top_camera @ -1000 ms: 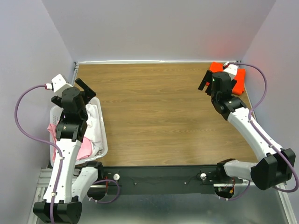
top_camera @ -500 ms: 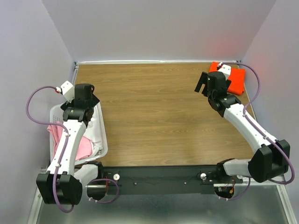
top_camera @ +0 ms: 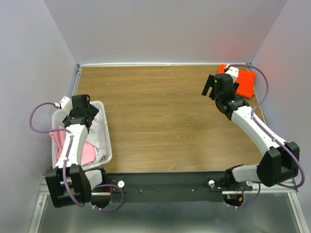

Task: Fold and stack the t-shirts
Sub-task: Grab the tshirt from the pile

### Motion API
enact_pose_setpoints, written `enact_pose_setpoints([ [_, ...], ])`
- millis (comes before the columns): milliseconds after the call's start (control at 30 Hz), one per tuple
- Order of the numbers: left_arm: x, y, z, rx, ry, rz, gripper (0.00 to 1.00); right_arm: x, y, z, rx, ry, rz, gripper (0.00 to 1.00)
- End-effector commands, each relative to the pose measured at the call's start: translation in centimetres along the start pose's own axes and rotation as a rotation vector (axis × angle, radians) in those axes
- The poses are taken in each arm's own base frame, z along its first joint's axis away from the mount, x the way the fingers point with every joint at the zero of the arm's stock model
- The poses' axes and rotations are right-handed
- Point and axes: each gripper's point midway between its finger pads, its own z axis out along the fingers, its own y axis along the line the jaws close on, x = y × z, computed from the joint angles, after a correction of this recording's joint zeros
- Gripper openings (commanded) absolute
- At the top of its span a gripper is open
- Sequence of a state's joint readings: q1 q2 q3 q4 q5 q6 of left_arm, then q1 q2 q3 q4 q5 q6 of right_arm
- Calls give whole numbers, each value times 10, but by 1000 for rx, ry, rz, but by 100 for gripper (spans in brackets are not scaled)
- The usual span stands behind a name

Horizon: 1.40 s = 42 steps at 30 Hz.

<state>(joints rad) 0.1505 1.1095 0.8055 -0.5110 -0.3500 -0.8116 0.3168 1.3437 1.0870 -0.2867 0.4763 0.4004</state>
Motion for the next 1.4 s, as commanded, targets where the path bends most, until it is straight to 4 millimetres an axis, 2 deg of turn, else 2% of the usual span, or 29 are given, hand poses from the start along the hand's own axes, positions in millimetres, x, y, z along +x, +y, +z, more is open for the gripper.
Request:
enact_pose_setpoints([
  [0,-7,-16,15,49,-12,-19,98,-9,0,0,21,-18,-1,100],
  [233,2,-13,47,-1,39,24,98,-13,-6,0,55,-36,1,100],
  [367,12,-21,58,24,83,5,92,-13,-10,-1,71,-42,1,100],
  [433,16,-24,62,35,93,-3,83,-15,-12,-2,78,-49,3,100],
  [467,17,-24,64,33,100,-1,66,-15,-14,-3,87,-52,3,100],
  [600,19,-27,68,41,110,19,17,-15,-16,-5,92,-56,6,100],
  [633,20,-26,68,40,113,24,0,-14,-17,-4,94,-54,5,100],
  [767,18,-27,62,58,108,32,0,-14,-16,-4,92,-52,3,100],
  [933,-8,-27,25,102,19,4,0,-15,-13,-3,83,-52,5,100],
  [967,-26,-30,9,123,-48,-6,0,-15,-12,-2,81,-50,3,100],
  [1033,-46,-27,-8,125,-122,-2,0,-14,-10,-1,74,-44,2,100],
  [1067,-69,-26,-28,133,-213,-28,0,-13,-8,1,68,-37,-1,100],
  [1200,-114,-28,-72,187,-392,-20,0,-15,-2,4,48,-30,-2,100],
  [1267,-130,-35,-89,224,-446,3,0,-18,1,4,38,-33,-3,100],
  [1367,-139,-46,-99,265,-461,36,0,-19,3,4,31,-35,1,100],
])
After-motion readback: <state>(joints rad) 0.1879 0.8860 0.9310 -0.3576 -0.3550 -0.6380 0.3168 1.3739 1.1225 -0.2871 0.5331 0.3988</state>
